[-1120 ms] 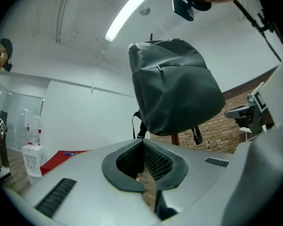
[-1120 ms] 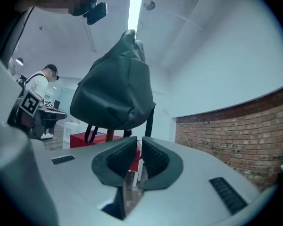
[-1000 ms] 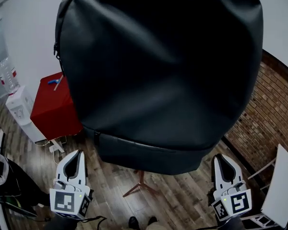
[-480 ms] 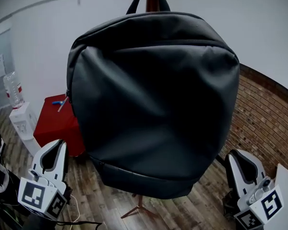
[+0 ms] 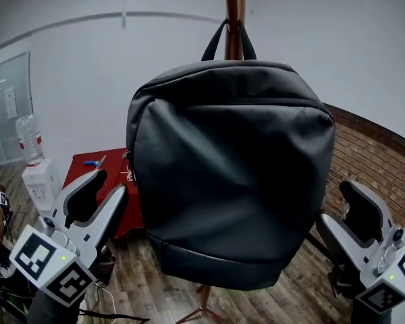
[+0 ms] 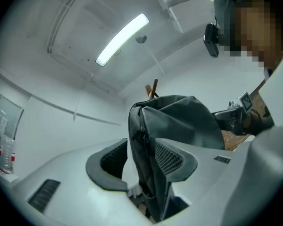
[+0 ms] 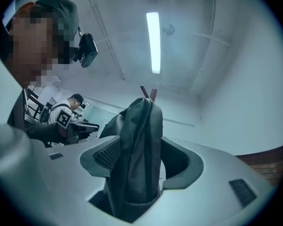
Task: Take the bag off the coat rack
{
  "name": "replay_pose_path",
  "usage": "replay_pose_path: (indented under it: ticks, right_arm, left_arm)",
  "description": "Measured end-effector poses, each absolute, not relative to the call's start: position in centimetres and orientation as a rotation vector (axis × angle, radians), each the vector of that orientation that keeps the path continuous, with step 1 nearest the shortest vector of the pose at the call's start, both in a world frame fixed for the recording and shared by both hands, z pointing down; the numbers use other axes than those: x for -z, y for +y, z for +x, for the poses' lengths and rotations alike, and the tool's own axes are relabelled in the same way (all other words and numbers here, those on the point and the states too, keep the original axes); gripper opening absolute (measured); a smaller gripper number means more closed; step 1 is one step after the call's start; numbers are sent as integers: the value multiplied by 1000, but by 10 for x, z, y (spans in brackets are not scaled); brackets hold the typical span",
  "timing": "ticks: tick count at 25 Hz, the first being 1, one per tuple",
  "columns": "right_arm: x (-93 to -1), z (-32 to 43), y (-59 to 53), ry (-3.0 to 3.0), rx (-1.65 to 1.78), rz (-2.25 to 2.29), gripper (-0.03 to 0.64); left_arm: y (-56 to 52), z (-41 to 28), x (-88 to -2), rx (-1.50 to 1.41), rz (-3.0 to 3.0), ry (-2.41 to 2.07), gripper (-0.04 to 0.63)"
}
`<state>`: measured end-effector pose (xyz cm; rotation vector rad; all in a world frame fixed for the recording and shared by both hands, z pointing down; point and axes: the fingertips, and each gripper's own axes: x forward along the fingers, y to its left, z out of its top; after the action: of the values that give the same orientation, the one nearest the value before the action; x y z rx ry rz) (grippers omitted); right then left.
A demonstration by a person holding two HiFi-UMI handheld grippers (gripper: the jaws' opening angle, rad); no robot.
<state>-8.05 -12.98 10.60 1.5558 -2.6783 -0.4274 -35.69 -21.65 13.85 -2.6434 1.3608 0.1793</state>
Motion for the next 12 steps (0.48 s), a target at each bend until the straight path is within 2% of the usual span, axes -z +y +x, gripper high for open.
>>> replay_pose_path:
  ticks: [2, 5, 12]
  right_arm:
    - [-102, -78, -127, -2707, 429, 1557, 275]
    - [-91, -93, -121, -2747, 460, 1527, 289]
    - [-83, -116, -148, -2682, 459, 1572, 302]
  left_arm:
    - [-212, -348, -124, -215, -2673, 1300, 207]
    - [-207, -333, -109, -216, -2677, 1224, 249]
    - [-234, -323, -105, -217, -2660, 1247, 278]
